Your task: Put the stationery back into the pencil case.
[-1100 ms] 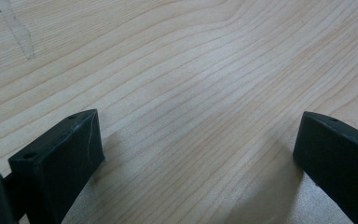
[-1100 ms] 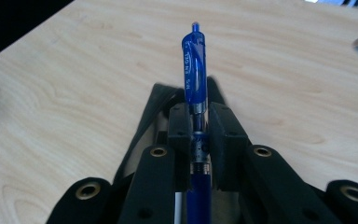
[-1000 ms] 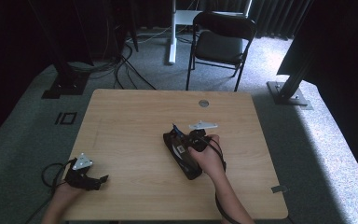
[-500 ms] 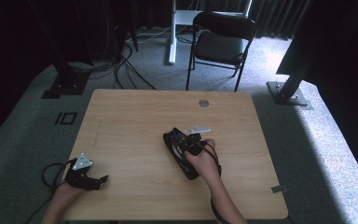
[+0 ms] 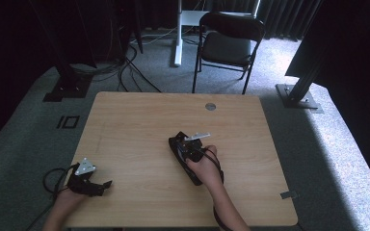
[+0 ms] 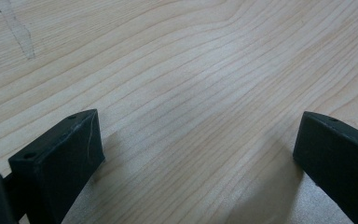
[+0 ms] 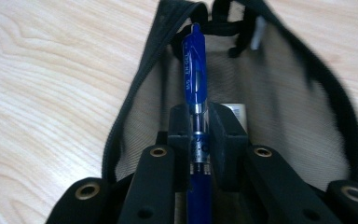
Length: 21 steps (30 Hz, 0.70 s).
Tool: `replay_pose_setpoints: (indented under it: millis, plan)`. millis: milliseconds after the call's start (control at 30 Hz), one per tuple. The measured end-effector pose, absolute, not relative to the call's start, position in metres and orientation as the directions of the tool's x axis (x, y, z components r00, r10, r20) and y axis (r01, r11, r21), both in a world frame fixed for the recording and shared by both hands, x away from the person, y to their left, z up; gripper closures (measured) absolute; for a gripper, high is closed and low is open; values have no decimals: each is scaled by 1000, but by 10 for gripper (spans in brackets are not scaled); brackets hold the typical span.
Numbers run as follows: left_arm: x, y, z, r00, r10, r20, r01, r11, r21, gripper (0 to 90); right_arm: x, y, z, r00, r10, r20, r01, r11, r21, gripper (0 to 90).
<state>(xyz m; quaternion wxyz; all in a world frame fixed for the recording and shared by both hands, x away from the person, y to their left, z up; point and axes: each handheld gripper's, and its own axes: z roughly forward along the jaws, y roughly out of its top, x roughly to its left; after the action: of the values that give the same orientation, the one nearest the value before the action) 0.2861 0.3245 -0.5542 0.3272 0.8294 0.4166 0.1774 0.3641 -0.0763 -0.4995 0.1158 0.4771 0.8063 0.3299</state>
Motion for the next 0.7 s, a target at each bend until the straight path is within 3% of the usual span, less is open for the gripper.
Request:
replay_pose_setpoints:
  millis: [367, 567, 700]
  plan:
    - [286, 325, -554, 590, 807, 22, 575, -439, 690, 16, 360, -80, -486, -542, 822, 177, 667, 292, 685, 698]
    - [286, 325, -554, 590, 807, 22, 575, -439, 690, 16, 359, -89, -466, -553, 805, 214, 628, 234, 742, 528]
    - [286, 325, -554, 590, 807, 21, 575, -439, 690, 16, 363, -95, -459, -574, 801, 173, 581, 249, 775, 459]
